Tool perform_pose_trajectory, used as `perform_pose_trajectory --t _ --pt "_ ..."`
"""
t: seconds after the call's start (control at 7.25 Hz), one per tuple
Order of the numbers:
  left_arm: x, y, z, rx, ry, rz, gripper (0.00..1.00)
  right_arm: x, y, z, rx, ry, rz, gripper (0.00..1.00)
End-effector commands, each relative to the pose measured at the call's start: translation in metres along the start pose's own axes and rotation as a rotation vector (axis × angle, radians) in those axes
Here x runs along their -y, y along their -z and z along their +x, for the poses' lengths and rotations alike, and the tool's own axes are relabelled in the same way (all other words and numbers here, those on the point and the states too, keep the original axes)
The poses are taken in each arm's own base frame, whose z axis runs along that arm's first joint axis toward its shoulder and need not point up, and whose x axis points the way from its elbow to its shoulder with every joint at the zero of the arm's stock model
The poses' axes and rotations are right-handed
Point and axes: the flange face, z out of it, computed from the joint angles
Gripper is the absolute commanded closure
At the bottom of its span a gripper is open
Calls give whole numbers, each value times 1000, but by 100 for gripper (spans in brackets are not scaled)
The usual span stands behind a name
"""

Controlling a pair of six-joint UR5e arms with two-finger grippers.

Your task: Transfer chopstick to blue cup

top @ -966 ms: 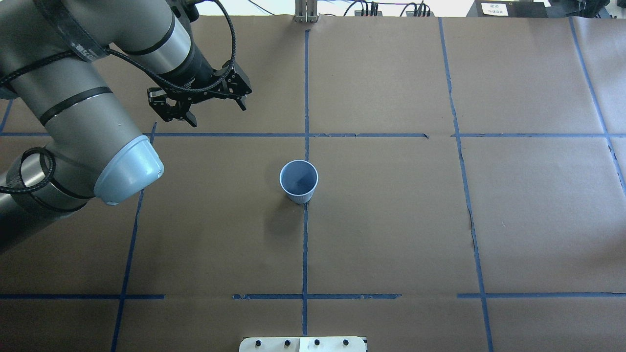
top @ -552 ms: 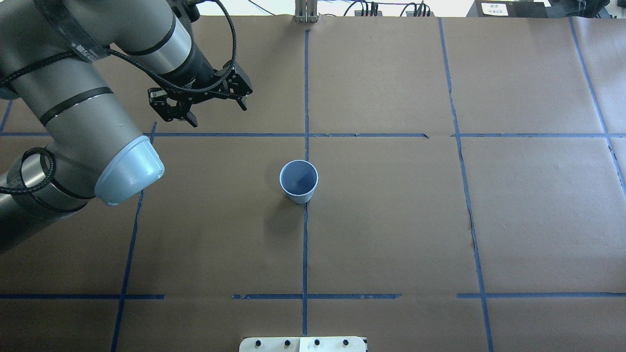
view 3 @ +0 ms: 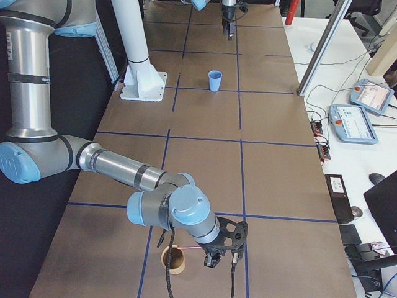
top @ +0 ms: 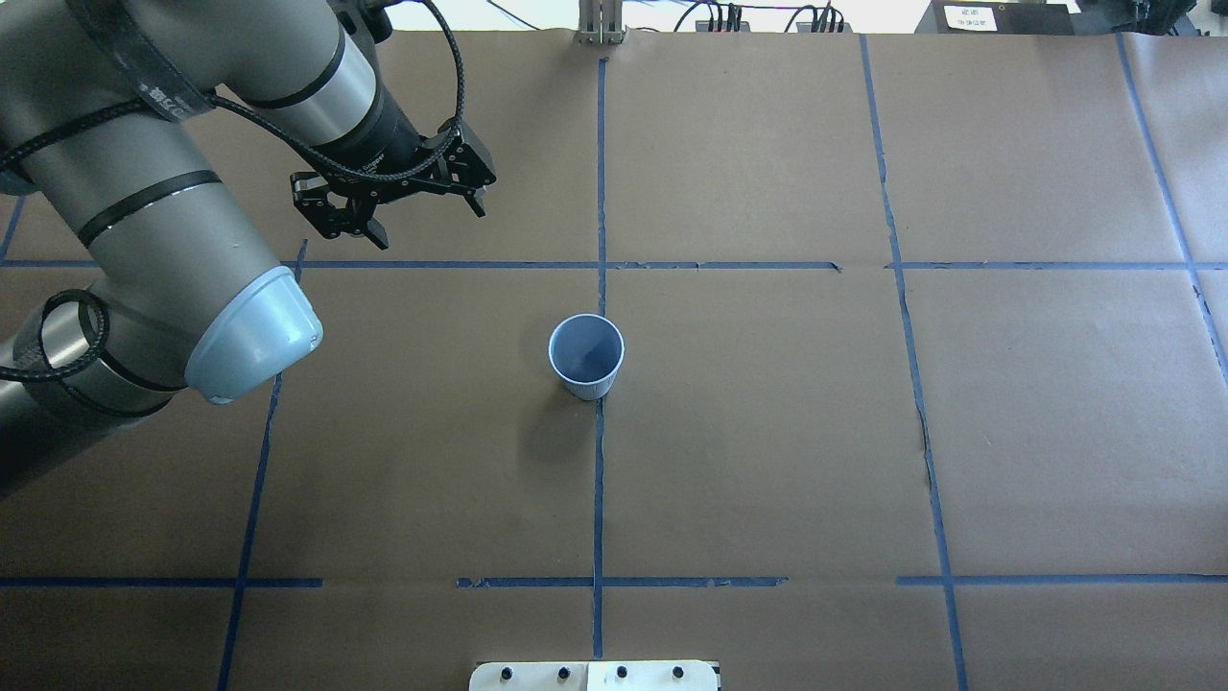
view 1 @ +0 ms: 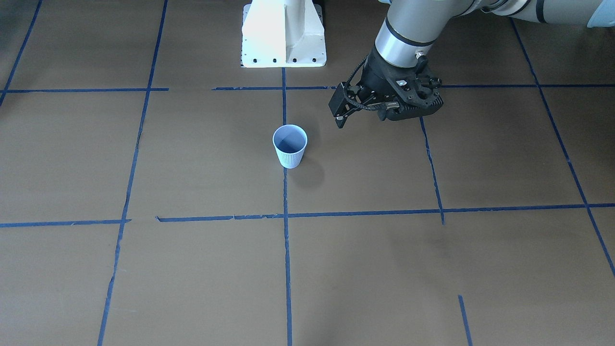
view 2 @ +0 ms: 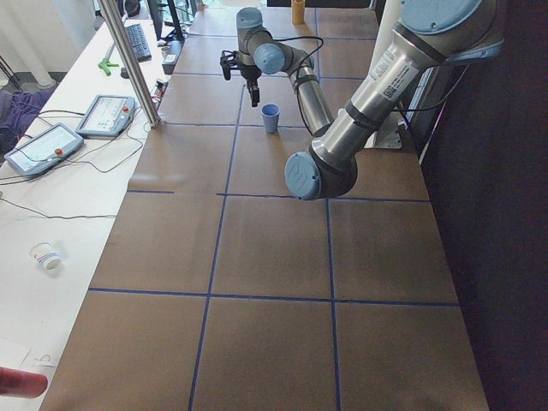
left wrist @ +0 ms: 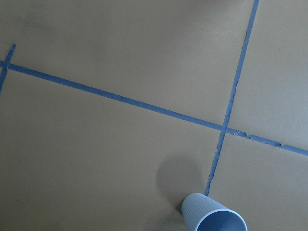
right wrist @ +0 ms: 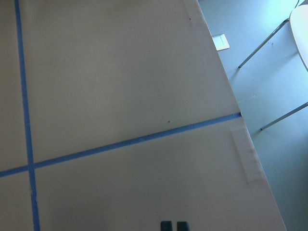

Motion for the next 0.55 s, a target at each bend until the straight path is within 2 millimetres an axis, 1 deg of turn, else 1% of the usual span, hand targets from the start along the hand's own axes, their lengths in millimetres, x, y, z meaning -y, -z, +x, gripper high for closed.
perform_pose_trajectory --t 0.0,0.14,0.28,0.41 --pt "-2 2 0 -5 12 -1 0 29 62 -13 -12 23 41 100" --pt "-2 2 0 -5 10 -1 0 51 98 -32 -16 34 37 100" --pt "-2 2 0 -5 10 -1 0 79 144 -71 -15 28 19 100" --pt "-4 6 -1 -13 3 4 0 112 191 -136 -18 34 -22 100"
